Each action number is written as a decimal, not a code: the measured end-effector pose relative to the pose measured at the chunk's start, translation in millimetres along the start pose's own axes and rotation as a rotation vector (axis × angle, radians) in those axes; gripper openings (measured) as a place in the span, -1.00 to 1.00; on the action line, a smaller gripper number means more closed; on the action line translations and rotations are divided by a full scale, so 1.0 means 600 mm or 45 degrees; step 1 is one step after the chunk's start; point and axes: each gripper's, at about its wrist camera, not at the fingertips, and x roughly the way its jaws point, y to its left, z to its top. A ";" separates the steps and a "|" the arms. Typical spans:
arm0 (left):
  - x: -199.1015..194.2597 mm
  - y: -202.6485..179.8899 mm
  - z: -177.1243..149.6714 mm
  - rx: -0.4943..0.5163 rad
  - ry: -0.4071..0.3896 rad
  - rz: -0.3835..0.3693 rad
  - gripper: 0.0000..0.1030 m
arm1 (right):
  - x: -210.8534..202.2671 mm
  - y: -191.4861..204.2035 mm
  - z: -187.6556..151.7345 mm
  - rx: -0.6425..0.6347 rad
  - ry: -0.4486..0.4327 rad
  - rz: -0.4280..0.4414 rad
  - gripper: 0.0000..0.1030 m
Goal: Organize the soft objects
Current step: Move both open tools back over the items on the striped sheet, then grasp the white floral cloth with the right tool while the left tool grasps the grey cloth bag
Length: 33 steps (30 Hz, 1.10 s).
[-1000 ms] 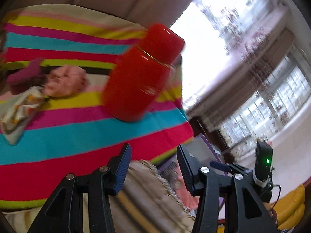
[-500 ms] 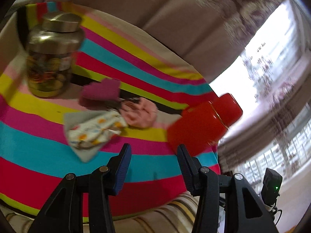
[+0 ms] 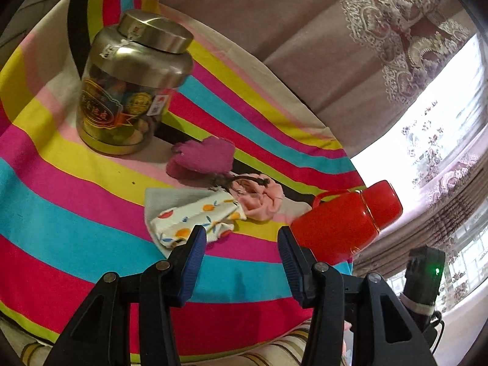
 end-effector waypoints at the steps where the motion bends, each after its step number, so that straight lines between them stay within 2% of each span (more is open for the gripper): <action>1: -0.001 0.005 0.002 -0.008 -0.006 0.001 -0.03 | 0.009 0.008 0.007 0.009 0.004 0.013 0.43; 6: -0.008 0.034 0.017 -0.074 -0.048 0.010 -0.03 | 0.055 0.038 0.034 0.066 0.035 0.047 0.44; 17: -0.006 0.093 0.042 -0.224 -0.102 0.016 -0.03 | 0.157 0.066 0.080 0.306 0.102 0.113 0.44; 25: 0.009 0.111 0.057 -0.243 -0.105 0.019 -0.03 | 0.210 0.081 0.092 0.364 0.126 0.091 0.44; 32: 0.029 0.123 0.058 -0.253 -0.074 0.025 -0.03 | 0.231 0.095 0.104 0.335 0.114 0.055 0.44; 33: 0.031 0.125 0.058 -0.250 -0.070 0.025 -0.03 | 0.234 0.099 0.107 0.329 0.111 0.054 0.37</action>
